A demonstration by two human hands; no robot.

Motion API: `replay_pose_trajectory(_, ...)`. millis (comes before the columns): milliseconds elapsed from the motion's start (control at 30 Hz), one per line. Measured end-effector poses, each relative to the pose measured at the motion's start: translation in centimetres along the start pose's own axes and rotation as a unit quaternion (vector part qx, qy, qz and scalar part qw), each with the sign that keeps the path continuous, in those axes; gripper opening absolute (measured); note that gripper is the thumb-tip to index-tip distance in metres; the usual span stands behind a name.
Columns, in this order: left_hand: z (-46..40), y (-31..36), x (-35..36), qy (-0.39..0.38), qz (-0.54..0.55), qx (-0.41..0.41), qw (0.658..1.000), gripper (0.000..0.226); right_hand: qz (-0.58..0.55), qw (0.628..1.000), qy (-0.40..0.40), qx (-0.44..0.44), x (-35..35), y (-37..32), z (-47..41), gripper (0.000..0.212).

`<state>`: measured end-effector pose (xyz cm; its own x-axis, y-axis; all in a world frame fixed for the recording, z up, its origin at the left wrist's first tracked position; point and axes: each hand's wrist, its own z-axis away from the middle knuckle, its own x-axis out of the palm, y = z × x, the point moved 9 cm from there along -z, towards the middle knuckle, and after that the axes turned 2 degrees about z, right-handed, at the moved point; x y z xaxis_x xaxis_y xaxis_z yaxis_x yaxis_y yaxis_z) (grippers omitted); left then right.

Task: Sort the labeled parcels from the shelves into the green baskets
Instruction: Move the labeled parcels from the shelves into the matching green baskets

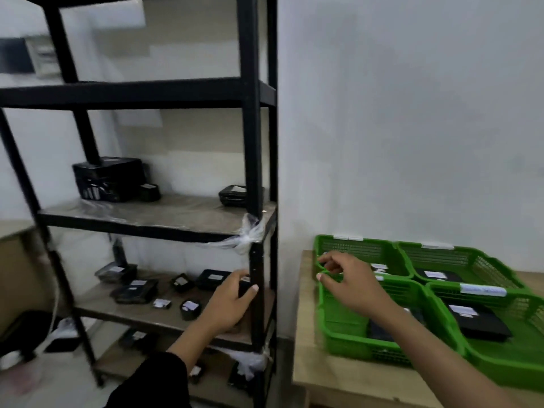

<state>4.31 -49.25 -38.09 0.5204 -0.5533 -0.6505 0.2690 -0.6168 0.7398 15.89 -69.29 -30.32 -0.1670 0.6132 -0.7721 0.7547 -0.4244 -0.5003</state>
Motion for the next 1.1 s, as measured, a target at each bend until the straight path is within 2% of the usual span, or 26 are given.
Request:
replay_pose_trajectory(100, 2.1, -4.2, -5.2, 0.002, -0.028, -0.012, 1.0, 0.046, -0.039, 0.999, 0.008, 0.005, 4.0, -5.2, -0.3, 0.028)
replay_pose_trajectory(233, 5.0, -11.0, -12.6, 0.017, -0.039, -0.047, 0.998, 0.052, -0.066, 0.998, -0.022, 0.011, 10.7, -11.6, 0.0, 0.025)
replay_pose_trajectory(500, 9.1, -20.6, -19.9, 0.042, -0.05, -0.109, 0.992, 0.049, -0.08, 0.993, -0.086, 0.026, 19.3, -17.5, 1.0, 0.028)
replay_pose_trajectory(700, 8.6, -25.3, -20.2, 0.032, -0.004, -0.134, 0.99, 0.039, -0.075, 0.989, -0.118, 0.047, 24.0, -17.1, -0.8, 0.026)
replay_pose_trajectory(933, 2.4, -30.9, -17.8, -0.023, 0.009, -0.164, 0.986, 0.028, -0.068, 0.977, -0.167, 0.109, 31.6, -12.1, -4.1, 0.025)
replay_pose_trajectory(1100, -5.5, -34.3, -14.8, -0.069, -0.007, -0.19, 0.979, 0.046, -0.063, 0.958, -0.207, 0.186, 37.6, -6.4, -8.1, 0.029)
